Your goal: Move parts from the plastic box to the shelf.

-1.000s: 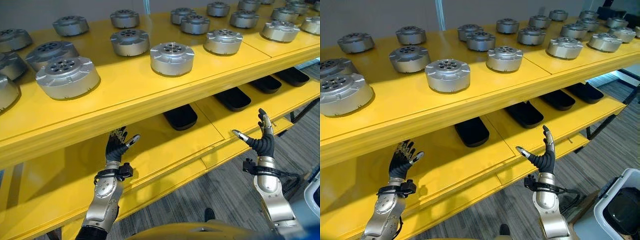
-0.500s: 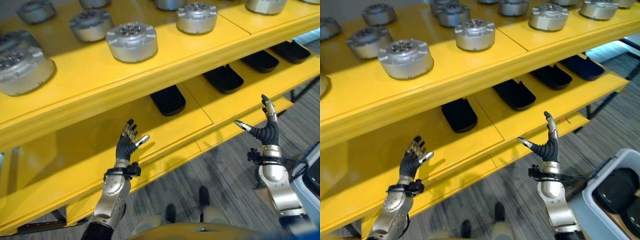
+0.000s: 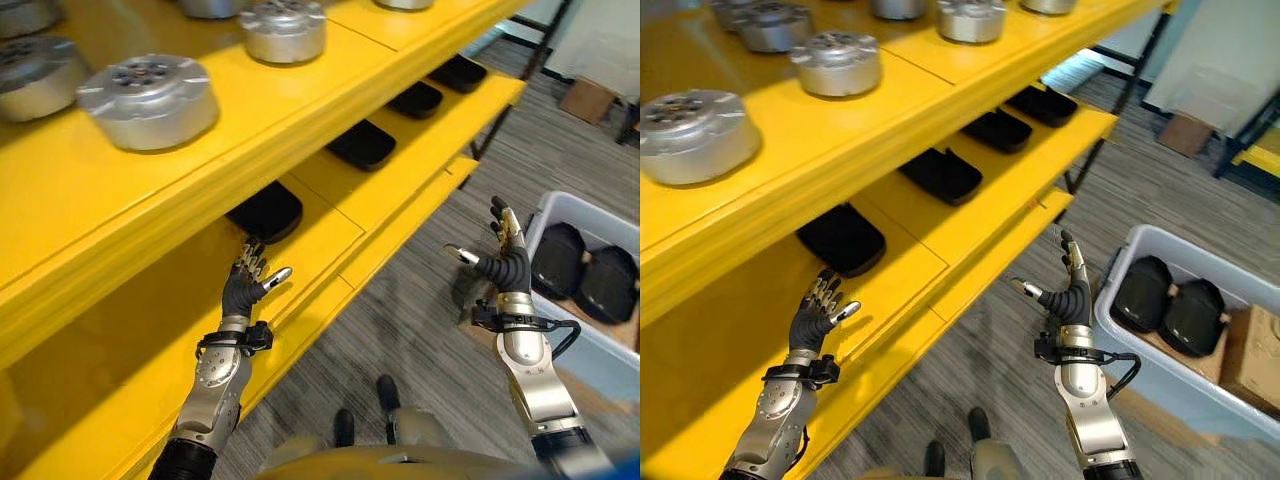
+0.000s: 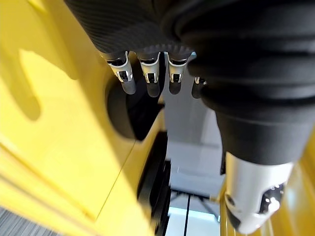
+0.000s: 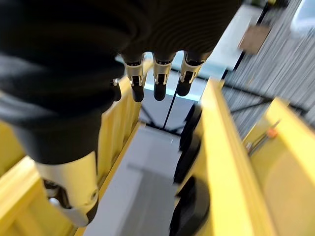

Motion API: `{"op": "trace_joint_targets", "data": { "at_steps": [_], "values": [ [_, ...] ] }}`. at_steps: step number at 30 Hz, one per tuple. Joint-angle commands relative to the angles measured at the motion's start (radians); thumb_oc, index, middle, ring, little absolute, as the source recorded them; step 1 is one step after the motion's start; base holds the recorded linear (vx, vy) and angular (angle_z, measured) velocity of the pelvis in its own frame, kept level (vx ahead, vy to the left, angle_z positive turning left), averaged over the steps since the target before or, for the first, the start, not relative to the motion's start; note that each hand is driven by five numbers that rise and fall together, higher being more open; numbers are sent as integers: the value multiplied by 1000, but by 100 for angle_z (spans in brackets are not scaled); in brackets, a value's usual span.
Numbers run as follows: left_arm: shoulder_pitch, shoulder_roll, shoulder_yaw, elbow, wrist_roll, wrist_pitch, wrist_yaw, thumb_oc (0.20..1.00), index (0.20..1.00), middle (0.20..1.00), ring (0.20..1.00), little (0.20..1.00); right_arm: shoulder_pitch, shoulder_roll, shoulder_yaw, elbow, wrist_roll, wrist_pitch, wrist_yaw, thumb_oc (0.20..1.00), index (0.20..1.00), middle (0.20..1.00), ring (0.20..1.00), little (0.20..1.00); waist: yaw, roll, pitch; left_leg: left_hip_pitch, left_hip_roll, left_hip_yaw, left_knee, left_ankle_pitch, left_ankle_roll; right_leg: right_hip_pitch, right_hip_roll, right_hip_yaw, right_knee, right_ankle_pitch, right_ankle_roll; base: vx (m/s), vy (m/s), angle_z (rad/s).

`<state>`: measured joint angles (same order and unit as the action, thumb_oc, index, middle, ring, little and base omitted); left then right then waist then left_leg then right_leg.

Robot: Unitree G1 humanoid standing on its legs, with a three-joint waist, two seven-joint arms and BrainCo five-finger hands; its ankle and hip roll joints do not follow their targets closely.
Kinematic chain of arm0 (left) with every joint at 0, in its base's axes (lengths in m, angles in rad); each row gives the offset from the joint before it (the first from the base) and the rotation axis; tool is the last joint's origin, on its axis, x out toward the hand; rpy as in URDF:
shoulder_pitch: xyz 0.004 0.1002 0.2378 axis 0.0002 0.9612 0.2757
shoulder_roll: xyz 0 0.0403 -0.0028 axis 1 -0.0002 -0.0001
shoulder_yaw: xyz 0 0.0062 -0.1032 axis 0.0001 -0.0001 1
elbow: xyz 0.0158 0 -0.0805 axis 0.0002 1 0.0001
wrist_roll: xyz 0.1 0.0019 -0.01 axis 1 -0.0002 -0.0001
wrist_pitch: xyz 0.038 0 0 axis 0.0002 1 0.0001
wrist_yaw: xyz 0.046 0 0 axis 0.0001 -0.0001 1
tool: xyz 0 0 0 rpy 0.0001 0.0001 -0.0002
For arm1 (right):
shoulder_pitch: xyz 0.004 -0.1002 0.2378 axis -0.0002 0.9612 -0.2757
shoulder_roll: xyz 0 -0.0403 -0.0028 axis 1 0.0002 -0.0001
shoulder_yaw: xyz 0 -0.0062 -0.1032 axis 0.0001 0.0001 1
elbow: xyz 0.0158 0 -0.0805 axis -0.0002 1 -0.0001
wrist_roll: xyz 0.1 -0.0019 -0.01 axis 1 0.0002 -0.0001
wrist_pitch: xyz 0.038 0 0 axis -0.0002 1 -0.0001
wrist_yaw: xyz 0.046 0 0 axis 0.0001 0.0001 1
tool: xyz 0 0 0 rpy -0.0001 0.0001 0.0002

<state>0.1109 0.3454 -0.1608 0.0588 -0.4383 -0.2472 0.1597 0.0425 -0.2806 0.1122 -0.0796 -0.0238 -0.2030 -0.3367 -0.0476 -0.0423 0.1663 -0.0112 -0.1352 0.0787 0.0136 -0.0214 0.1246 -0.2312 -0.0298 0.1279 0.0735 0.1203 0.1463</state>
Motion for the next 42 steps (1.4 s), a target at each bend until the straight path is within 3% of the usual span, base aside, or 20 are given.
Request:
{"op": "trace_joint_targets", "data": {
  "at_steps": [1,4,6,8,9,11,12,21,23,26,28,30,31,32,33,35,36,37,40,42],
  "values": [
    [21,26,76,-86,21,-48,15,1000,1000,1000,1000,1000,-43,-12,7,-61,-24,-32,-18,1000,1000,1000,1000,1000,55,24,-18,-27,159,73,51,-48,-90,127,-234,-417,89,-73,-9,5,-70,-209],
    [33,17,92,-96,11,-42,34,1000,1000,1000,1000,1000,-53,-4,15,-49,-26,-8,-17,1000,1000,1000,1000,1000,58,8,-33,6,139,100,-4,-38,-89,148,-351,-402,27,68,44,6,-59,-83],
    [42,11,104,-102,17,-40,42,1000,1000,1000,1000,1000,-63,4,13,-47,-24,0,-25,1000,1000,1000,1000,1000,64,-4,-42,19,132,130,-23,-36,-90,144,-402,-434,-10,117,69,13,-73,-53],
    [41,0,108,-88,32,-40,46,1000,1000,1000,1000,1000,-58,6,-2,-42,-24,3,-30,1000,1000,1000,1000,1000,73,-33,-59,45,121,148,-38,-47,-96,178,-422,-452,-56,150,91,156,-215,-50],
    [21,-13,104,-63,24,-43,48,1000,1000,1000,1000,1000,-50,-16,-35,-36,-22,7,-40,1000,1000,1000,1000,1000,61,-50,-79,58,150,152,-15,-59,-122,191,-377,-431,-82,153,106,201,-324,-28],
    [17,-16,101,-63,14,-45,46,1000,1000,1000,1000,1000,-49,-24,-45,-39,-24,6,-40,1000,1000,1000,1000,1000,54,-49,-83,55,161,150,-5,-60,-129,197,-367,-431,-88,143,100,118,-252,-44],
    [9,-14,96,-66,12,-44,34,1000,1000,1000,1000,1000,-41,-41,-75,-31,-34,2,-49,1000,1000,1000,1000,1000,38,-46,-84,63,201,156,16,-63,-149,207,-338,-436,-83,93,86,101,-234,-49],
    [3,-42,67,-52,-28,-41,3,1000,1000,1000,1000,1000,-20,-80,-136,-31,-16,-20,-70,1000,1000,1000,1000,1000,-36,16,-77,116,388,211,53,-19,-236,204,-151,-372,-38,-83,-1,105,-233,-26],
    [7,-44,64,-49,-32,-42,-1,1000,1000,1000,1000,1000,-18,-87,-135,-32,-17,-26,-70,1000,1000,1000,1000,1000,-44,22,-68,105,417,211,105,9,-245,199,-114,-344,-28,-103,-22,82,-203,-28],
    [19,-47,63,-48,-39,-38,-10,1000,1000,1000,1000,1000,-13,-97,-124,-26,-19,-32,-68,1000,1000,1000,1000,1000,-38,21,-43,38,483,166,321,115,-246,215,-43,-303,-29,-128,-80,84,-264,-51],
    [20,-48,58,-50,-42,-34,-15,1000,1000,1000,1000,1000,-6,-106,-122,-31,-15,-35,-66,1000,1000,1000,1000,1000,-21,8,-9,-31,467,105,454,150,-230,233,-27,-294,-35,-135,-111,29,-193,-78],
    [11,-54,53,-54,-44,-30,-8,1000,1000,1000,1000,1000,6,-111,-129,-29,-19,-36,-72,1000,1000,1000,1000,1000,-4,-13,13,-143,386,45,423,111,-205,248,-52,-287,-54,-144,-101,66,-29,-15],
    [10,-56,54,-55,-45,-31,-6,1000,1000,1000,1000,1000,5,-110,-129,-28,-20,-38,-75,1000,1000,1000,1000,1000,4,-13,15,-156,360,22,372,84,-202,250,-55,-282,-58,-146,-93,156,150,16],
    [3,-63,54,-51,-43,-37,-2,1000,1000,1000,1000,1000,3,-115,-136,-14,-21,-40,-81,1000,1000,1000,1000,1000,7,-7,8,-179,367,16,167,119,-217,250,-66,-280,-71,-146,-71,206,192,2],
    [-4,-66,51,-50,-40,-39,4,1000,1000,1000,1000,1000,0,-116,-136,-6,-23,-38,-87,1000,1000,1000,1000,1000,13,1,12,-201,378,11,86,184,-235,258,-67,-279,-75,-148,-67,241,220,-8],
    [-12,-70,52,-40,-32,-44,15,1000,1000,1000,1000,1000,-6,-120,-135,3,-34,-29,-94,1000,1000,1000,1000,1000,32,20,18,-211,356,-27,-9,232,-254,281,-70,-269,-78,-159,-54,212,173,-6],
    [-12,-70,54,-36,-33,-46,15,1000,1000,1000,1000,1000,-4,-116,-133,-1,-39,-23,-91,1000,1000,1000,1000,1000,34,23,17,-196,354,-42,-16,222,-259,290,-73,-257,-75,-170,-52,268,270,-20],
    [-10,-73,58,-33,-34,-45,16,1000,1000,1000,1000,1000,-2,-103,-129,-2,-46,-21,-78,1000,1000,1000,1000,1000,33,37,6,-172,343,-37,-20,195,-258,309,-90,-242,-70,-185,-41,261,274,-51],
    [-8,-65,61,-47,-29,-45,12,1000,1000,1000,1000,1000,5,-91,-129,-8,-42,-15,-67,1000,1000,1000,1000,1000,30,36,-3,-143,324,-7,-32,187,-250,317,-111,-238,-75,-181,-35,198,216,-84],
    [-12,-53,72,-55,-23,-54,21,1000,1000,1000,1000,1000,-3,-75,-113,-5,-30,-10,-52,1000,1000,1000,1000,1000,30,27,-14,-122,293,33,-18,150,-221,320,-154,-225,-80,-164,-10,194,241,-37]
  ]
}}
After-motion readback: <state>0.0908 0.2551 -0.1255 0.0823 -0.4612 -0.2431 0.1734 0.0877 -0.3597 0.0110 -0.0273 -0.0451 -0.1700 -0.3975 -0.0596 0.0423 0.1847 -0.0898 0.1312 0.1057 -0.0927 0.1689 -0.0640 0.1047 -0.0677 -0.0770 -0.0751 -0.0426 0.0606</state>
